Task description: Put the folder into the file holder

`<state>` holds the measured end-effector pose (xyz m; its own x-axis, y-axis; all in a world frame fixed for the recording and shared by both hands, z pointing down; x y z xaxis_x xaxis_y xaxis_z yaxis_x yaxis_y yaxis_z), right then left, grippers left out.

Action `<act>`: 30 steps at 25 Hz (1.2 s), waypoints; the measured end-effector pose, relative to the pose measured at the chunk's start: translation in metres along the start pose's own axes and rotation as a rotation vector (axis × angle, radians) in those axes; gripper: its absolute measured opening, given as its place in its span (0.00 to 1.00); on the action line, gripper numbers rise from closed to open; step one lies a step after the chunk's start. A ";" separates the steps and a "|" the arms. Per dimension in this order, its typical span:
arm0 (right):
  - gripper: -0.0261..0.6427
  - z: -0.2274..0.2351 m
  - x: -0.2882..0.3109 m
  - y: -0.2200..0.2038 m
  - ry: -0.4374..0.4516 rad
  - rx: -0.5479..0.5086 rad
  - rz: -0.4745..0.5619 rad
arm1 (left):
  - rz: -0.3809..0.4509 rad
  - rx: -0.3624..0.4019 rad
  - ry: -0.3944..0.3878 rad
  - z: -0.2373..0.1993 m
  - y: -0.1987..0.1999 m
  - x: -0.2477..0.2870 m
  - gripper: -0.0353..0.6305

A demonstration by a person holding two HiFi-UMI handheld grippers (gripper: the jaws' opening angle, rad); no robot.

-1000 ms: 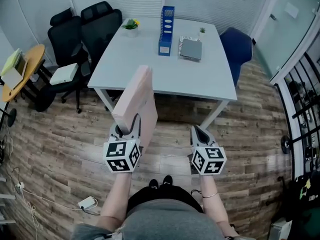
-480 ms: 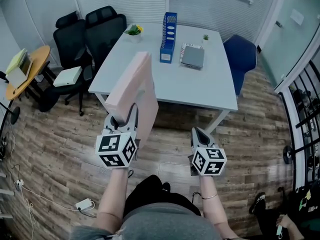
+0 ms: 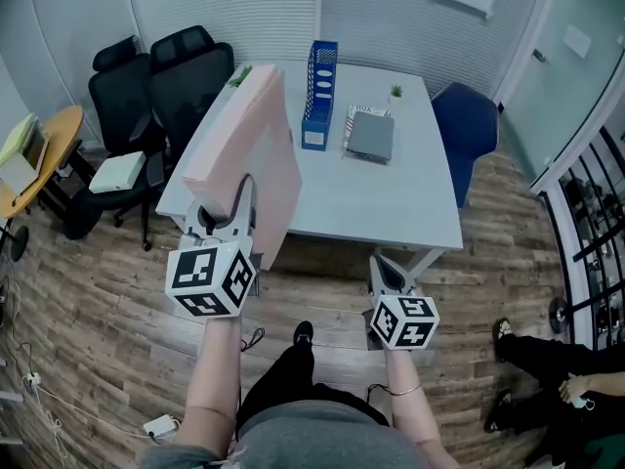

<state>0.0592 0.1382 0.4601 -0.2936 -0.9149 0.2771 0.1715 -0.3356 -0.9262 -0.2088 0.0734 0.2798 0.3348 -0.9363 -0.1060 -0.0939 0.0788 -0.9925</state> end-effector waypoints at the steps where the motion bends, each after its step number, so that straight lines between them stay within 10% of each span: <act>1: 0.05 0.003 0.011 0.006 -0.003 -0.001 0.000 | 0.009 -0.002 -0.002 -0.005 0.003 0.014 0.27; 30: 0.05 0.086 0.187 0.081 -0.072 0.076 -0.026 | 0.156 0.013 -0.084 -0.036 0.061 0.284 0.27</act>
<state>0.0991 -0.0793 0.4588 -0.2311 -0.9183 0.3214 0.2366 -0.3734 -0.8970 -0.1537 -0.1998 0.1915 0.3946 -0.8805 -0.2627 -0.1385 0.2257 -0.9643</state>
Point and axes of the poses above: the fingertips, and each gripper's own axes: x forward along the fingers, z to its right, y out of its top, the point moved 5 cm from there along -x, backward along the fingers, and after that the axes turned 1 degree about y, right-handed, at the moved point
